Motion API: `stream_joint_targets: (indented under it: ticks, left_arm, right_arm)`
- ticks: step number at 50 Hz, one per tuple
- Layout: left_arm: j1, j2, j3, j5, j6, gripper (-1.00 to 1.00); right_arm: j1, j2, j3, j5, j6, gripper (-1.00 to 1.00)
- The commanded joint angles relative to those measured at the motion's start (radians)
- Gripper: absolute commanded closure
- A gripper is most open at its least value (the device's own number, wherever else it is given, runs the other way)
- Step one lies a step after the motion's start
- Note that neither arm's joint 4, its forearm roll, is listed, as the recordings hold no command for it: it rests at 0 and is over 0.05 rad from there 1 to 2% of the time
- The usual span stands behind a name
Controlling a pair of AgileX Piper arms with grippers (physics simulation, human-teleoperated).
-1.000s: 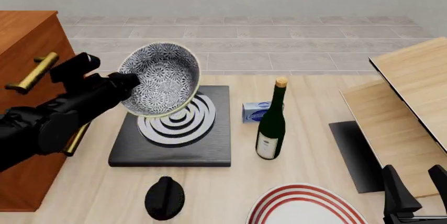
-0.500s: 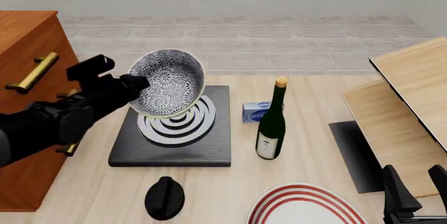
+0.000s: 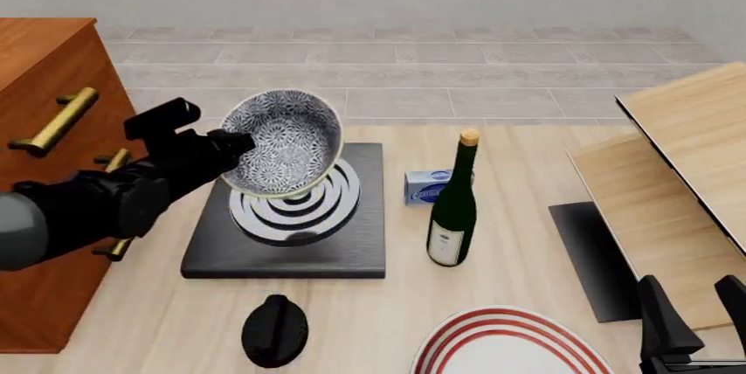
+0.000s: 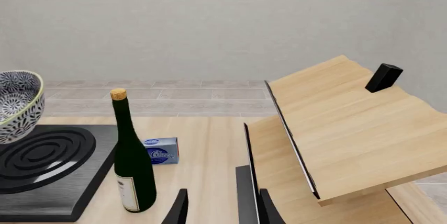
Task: Put the bowl on the stove.
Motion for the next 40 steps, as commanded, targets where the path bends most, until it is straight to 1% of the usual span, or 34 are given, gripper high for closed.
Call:
stream_joint_targets:
  ticks: [1, 7, 31, 40]
  left_arm:
    - [0.011, 0.022, -0.009, -0.018, -0.016, 1.00]
    - [0.001, 0.034, -0.011, -0.024, -0.021, 1.00]
    - [0.020, 0.098, -0.016, -0.066, -0.012, 1.00]
    - [0.015, 0.113, -0.013, -0.079, -0.009, 1.00]
  right_arm:
    - [0.000, 0.000, 0.000, 0.000, 0.000, -1.00]
    - [0.000, 0.000, 0.000, 0.000, 0.000, -1.00]
    - [0.000, 0.000, 0.000, 0.000, 0.000, -1.00]
    - [0.000, 0.000, 0.000, 0.000, 0.000, -1.00]
